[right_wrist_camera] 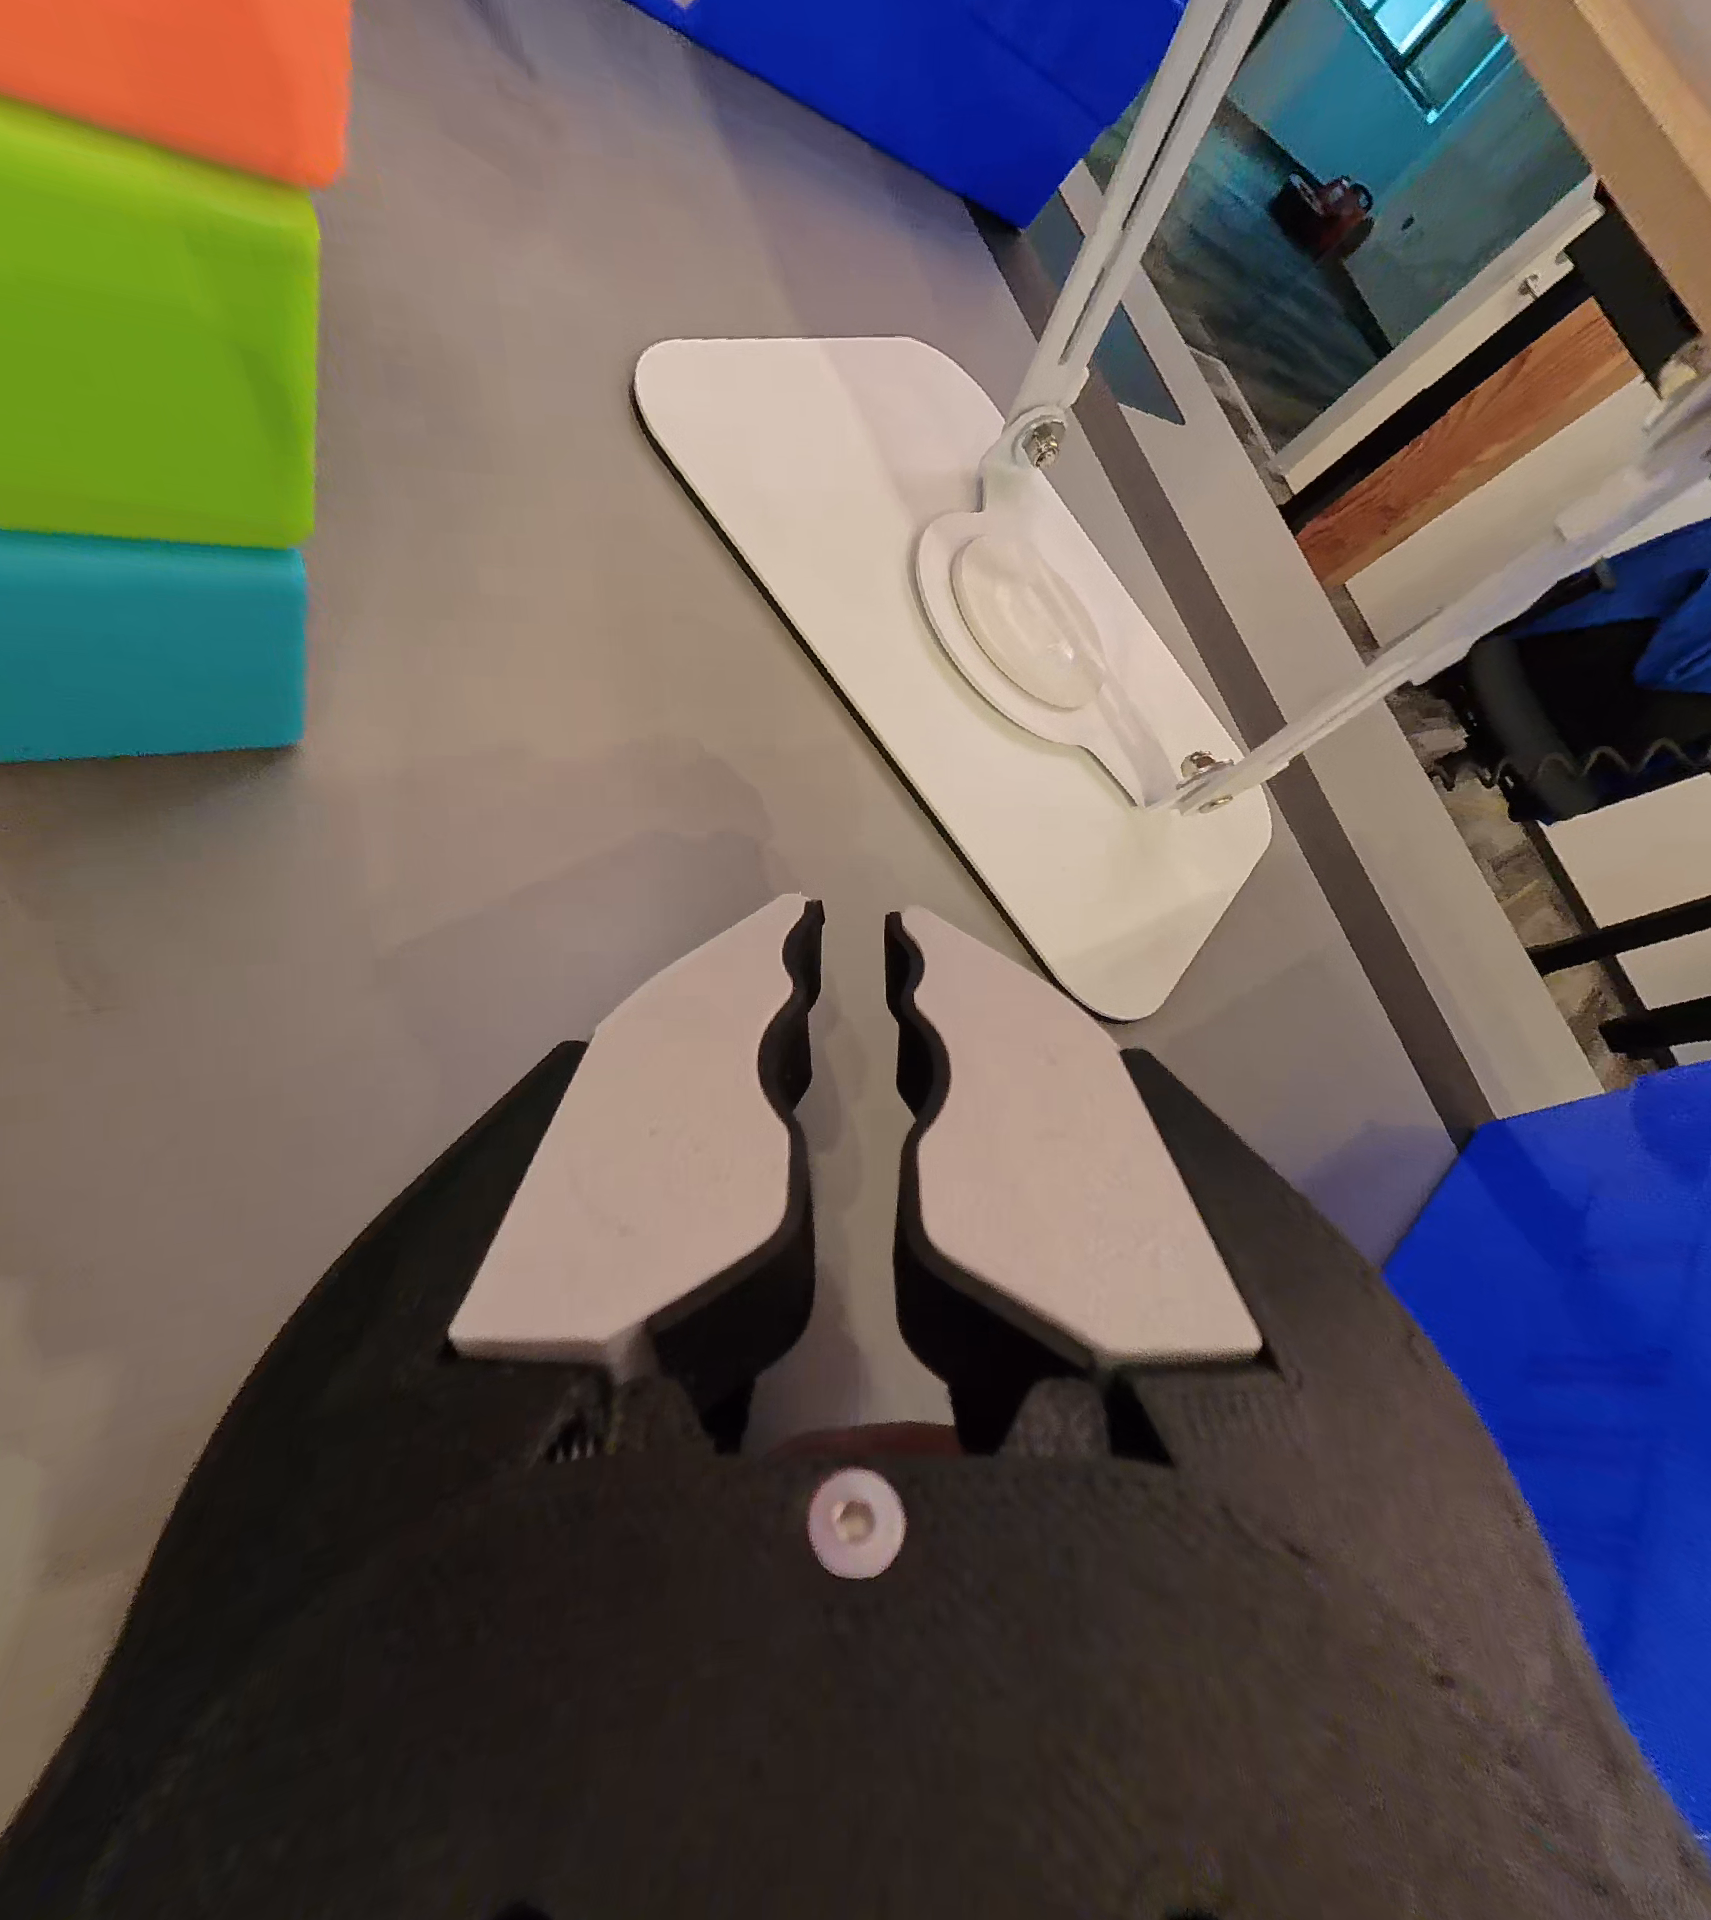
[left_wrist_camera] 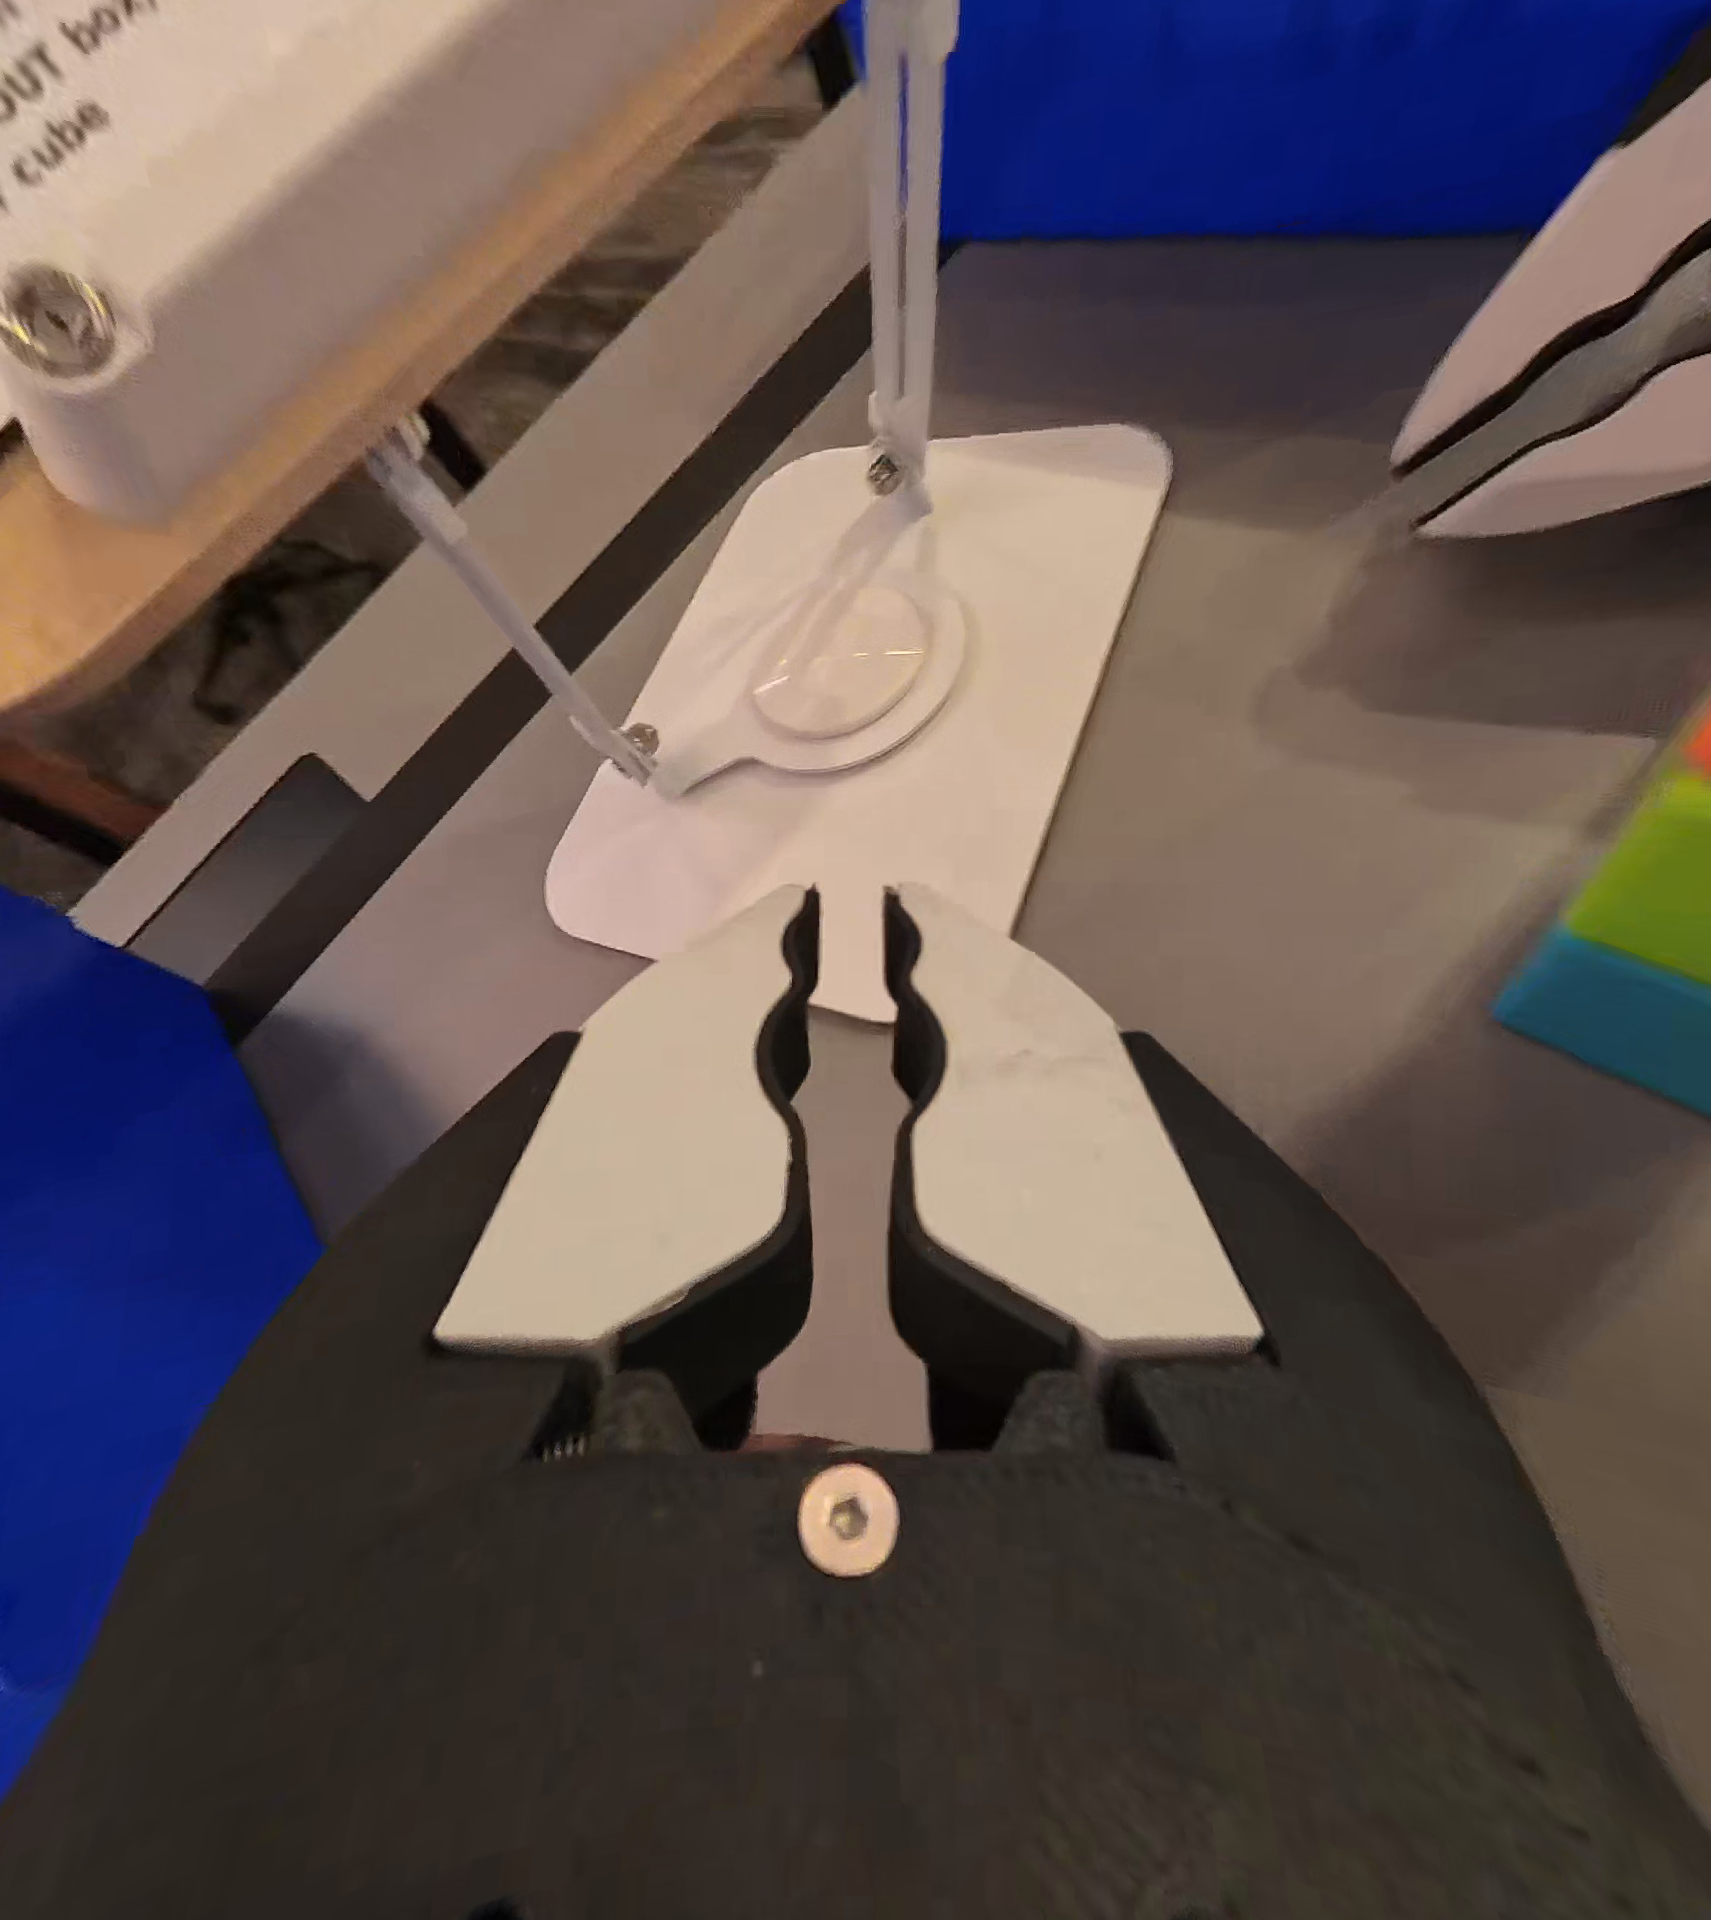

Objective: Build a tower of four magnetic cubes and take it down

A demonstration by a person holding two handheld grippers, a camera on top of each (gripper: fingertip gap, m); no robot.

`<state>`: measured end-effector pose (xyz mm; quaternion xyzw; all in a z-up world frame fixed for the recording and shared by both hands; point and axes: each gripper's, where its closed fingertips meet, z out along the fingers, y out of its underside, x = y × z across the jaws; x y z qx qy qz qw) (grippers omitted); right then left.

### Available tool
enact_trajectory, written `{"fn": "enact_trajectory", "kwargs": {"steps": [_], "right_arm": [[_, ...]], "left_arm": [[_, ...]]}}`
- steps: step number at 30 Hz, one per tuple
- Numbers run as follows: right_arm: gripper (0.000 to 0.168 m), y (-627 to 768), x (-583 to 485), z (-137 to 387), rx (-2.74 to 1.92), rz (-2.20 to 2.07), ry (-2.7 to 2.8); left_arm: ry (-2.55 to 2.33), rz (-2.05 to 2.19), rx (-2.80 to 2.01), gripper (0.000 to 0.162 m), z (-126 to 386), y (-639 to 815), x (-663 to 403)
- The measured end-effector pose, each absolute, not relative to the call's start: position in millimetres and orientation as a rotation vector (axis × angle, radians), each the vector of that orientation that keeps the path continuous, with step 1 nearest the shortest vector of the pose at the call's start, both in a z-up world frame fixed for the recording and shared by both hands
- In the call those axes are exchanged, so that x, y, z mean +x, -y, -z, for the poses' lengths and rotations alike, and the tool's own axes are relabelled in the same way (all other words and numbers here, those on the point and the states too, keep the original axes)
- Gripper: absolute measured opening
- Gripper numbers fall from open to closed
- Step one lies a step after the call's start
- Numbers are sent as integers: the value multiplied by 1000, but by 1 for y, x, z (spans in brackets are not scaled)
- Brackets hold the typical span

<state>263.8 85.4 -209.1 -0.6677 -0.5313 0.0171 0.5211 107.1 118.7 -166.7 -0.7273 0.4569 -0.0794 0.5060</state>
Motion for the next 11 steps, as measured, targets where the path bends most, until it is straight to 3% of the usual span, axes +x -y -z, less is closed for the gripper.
{"fn": "enact_trajectory", "kwargs": {"steps": [2,11], "right_arm": [[12,-85,263,210,-1596,-36,1280],[12,-85,263,210,-1594,-30,1280]], "left_arm": [[-1087,197,-1740,0,179,-120,110],[-1027,184,-1732,0,181,-123,89]]}}
